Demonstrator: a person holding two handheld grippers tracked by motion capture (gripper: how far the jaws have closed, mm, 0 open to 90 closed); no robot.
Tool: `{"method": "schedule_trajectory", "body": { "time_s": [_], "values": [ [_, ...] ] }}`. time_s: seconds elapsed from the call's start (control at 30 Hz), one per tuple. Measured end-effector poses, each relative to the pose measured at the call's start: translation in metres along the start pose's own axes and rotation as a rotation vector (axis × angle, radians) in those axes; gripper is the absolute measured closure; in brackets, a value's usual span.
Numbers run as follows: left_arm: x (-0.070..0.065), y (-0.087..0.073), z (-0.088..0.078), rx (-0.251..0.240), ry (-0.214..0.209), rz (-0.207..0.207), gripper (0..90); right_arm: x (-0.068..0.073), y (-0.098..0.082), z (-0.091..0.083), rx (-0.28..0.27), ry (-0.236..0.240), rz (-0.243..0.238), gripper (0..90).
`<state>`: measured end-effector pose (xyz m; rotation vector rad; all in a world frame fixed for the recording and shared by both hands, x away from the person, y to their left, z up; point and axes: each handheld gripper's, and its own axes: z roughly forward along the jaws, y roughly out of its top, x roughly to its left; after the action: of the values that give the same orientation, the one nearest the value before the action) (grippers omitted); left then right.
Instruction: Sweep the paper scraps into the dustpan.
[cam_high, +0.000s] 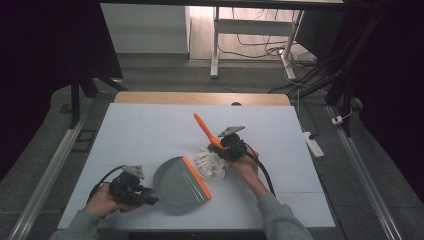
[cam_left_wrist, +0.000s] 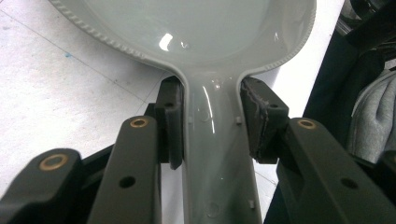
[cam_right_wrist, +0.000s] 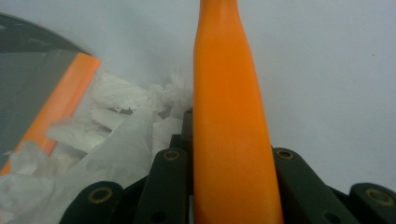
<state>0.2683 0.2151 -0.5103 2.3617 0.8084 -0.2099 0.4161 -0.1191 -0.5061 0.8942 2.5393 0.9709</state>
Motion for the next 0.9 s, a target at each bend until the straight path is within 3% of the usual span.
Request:
{"method": "schedule_trajectory", "body": {
  "time_s": [0.9],
  "values": [
    [0.0,0.0,0.0,0.0,0.001,-0.002,61.6,0.043,0.006,0.004,0.009,0.078,-0.08,76.6]
  ]
}}
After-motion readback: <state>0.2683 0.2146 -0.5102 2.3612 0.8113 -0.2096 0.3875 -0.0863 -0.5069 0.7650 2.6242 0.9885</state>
